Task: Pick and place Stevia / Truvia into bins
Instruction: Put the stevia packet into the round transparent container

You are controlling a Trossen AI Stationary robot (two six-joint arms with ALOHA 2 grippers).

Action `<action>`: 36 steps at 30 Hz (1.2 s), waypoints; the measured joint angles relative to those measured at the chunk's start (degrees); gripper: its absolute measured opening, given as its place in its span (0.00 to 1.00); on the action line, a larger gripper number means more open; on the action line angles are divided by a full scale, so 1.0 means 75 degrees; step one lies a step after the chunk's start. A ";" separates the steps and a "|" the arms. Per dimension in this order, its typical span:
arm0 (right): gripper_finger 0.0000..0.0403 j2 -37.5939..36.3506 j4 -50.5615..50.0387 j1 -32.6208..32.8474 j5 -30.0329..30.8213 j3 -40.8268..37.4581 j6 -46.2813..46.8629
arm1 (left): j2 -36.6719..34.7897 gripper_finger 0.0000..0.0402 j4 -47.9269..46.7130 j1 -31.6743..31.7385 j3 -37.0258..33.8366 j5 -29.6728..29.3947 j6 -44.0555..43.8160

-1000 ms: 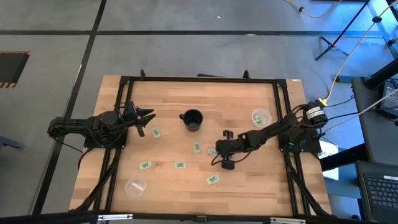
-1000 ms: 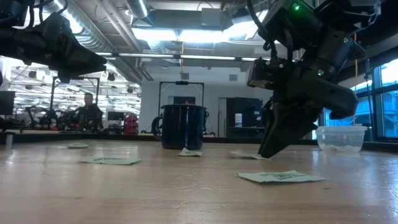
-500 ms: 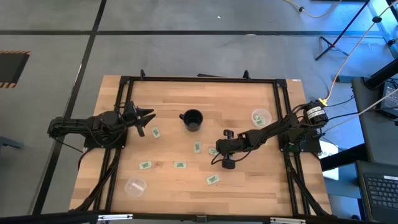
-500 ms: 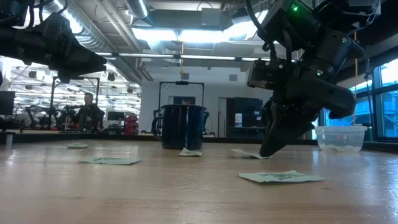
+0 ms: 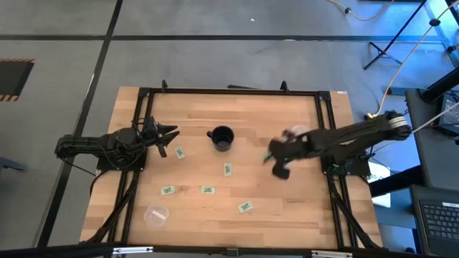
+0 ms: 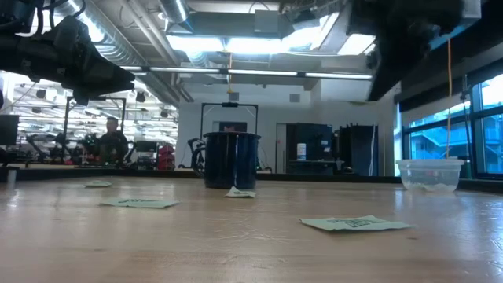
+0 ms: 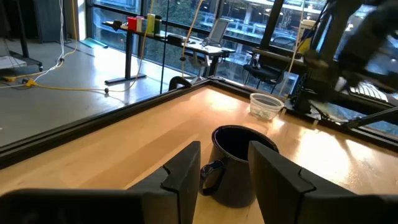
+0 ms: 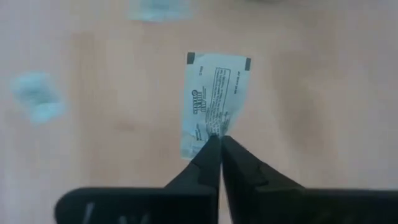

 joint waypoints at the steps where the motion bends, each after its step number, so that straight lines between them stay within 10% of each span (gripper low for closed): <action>1: 0.03 -0.0279 -0.0571 -0.0112 0.0342 0.0019 0.0673 | 0.0000 0.32 0.0000 0.0000 0.0000 0.0000 0.0000; 11: 0.03 -0.1766 -0.4026 -0.1158 0.0968 0.0024 0.4880 | 0.0000 0.32 0.0001 -0.0006 0.0000 0.0017 0.0000; 36: 0.03 -0.1298 -0.1354 -0.3799 0.0032 -0.2562 0.2894 | 0.0000 0.32 0.0000 -0.0006 0.0000 0.0032 -0.0020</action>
